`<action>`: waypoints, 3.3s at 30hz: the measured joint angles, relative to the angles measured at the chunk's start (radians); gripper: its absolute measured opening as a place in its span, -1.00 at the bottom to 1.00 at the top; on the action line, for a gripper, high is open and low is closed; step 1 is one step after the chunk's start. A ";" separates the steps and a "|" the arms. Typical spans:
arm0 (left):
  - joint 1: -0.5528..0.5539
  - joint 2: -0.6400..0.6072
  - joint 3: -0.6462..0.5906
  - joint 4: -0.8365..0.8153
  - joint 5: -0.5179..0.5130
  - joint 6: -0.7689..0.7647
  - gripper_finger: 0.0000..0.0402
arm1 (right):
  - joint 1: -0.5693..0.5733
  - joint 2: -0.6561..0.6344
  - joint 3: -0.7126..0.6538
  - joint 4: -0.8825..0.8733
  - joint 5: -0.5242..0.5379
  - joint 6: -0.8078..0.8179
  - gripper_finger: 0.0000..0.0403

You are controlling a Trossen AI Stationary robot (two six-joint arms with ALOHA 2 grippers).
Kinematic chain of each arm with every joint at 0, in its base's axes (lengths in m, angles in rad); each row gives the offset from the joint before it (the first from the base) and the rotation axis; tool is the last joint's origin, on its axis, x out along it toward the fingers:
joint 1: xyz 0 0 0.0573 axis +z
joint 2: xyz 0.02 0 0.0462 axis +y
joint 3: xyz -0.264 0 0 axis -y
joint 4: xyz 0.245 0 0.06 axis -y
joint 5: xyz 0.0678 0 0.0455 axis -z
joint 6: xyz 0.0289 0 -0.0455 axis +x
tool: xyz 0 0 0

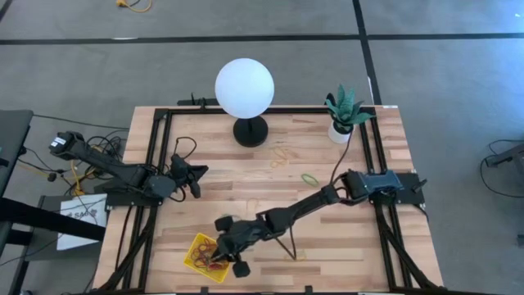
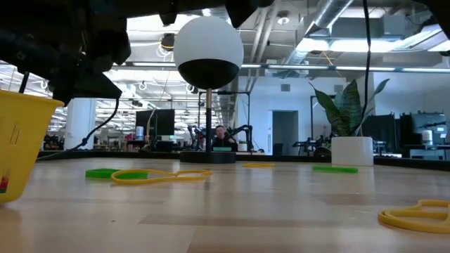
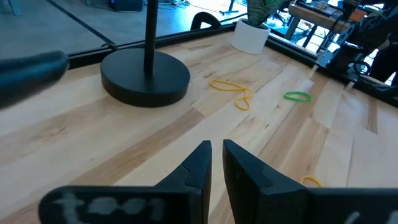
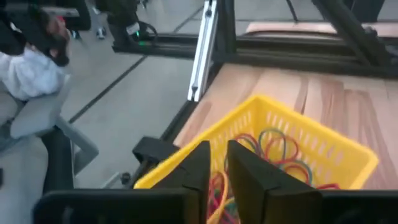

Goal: Pick and place items into bin
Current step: Put the yellow rubber band into the yellow bin

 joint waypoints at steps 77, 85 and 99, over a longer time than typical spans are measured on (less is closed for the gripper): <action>0.000 0.000 -0.001 -0.092 0.047 -0.043 -0.86 | -0.528 -0.549 -1.097 0.116 0.553 0.141 -0.96; 0.000 0.001 -0.001 -0.092 0.046 -0.042 -0.86 | -0.326 -0.582 -1.063 0.458 0.311 0.196 -0.99; 0.000 0.000 -0.001 -0.090 0.045 -0.058 -0.86 | 0.076 -0.379 -0.557 0.546 0.285 0.063 -1.00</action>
